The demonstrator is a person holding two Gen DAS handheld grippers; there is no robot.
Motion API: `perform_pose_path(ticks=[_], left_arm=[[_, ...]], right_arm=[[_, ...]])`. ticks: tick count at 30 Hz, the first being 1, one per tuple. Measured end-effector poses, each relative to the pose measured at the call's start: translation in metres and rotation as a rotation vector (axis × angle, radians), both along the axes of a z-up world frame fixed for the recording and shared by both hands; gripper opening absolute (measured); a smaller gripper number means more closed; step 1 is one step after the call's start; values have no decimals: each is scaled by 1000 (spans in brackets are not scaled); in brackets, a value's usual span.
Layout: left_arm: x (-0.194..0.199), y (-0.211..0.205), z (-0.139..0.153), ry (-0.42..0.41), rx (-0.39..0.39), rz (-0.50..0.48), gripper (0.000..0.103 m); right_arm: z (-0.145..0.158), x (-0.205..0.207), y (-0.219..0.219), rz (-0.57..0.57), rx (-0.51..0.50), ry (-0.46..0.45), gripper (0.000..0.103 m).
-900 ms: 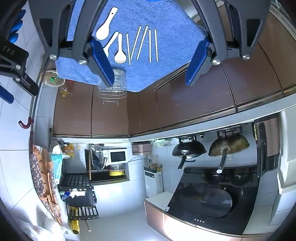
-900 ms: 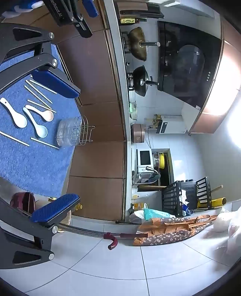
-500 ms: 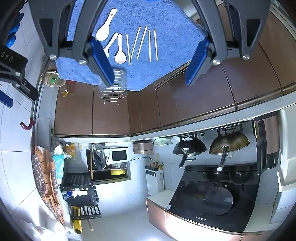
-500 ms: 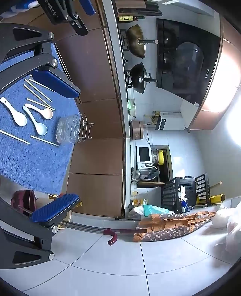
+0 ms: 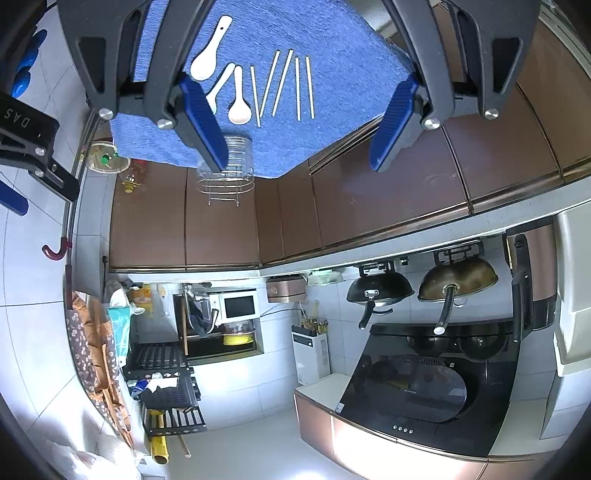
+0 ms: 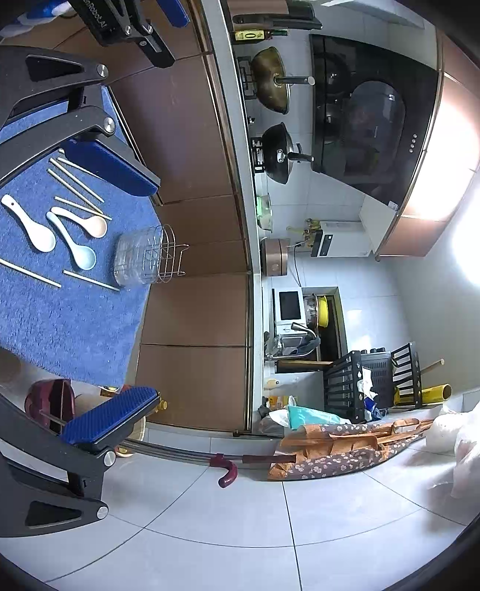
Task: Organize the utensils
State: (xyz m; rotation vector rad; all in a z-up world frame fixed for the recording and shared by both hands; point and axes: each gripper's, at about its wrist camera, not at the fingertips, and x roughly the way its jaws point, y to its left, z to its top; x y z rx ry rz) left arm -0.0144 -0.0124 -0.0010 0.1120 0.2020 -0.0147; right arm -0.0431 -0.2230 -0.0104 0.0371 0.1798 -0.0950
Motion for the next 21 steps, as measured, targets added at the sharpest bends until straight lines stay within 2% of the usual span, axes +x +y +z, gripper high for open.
perform_pose_path(ticks=[9,12,21], left_arm=[[10,-1,-6,-11,-5,9,78],[16,2,-8,7,-17,-6,78],[23,13,-1,-42,-20,5,78]], right_arm=[[-5,13,-8,-3,18,30,103],[-8,17,-11,-8,21,39,103],[-20,36,-23,-7,31,77,103]])
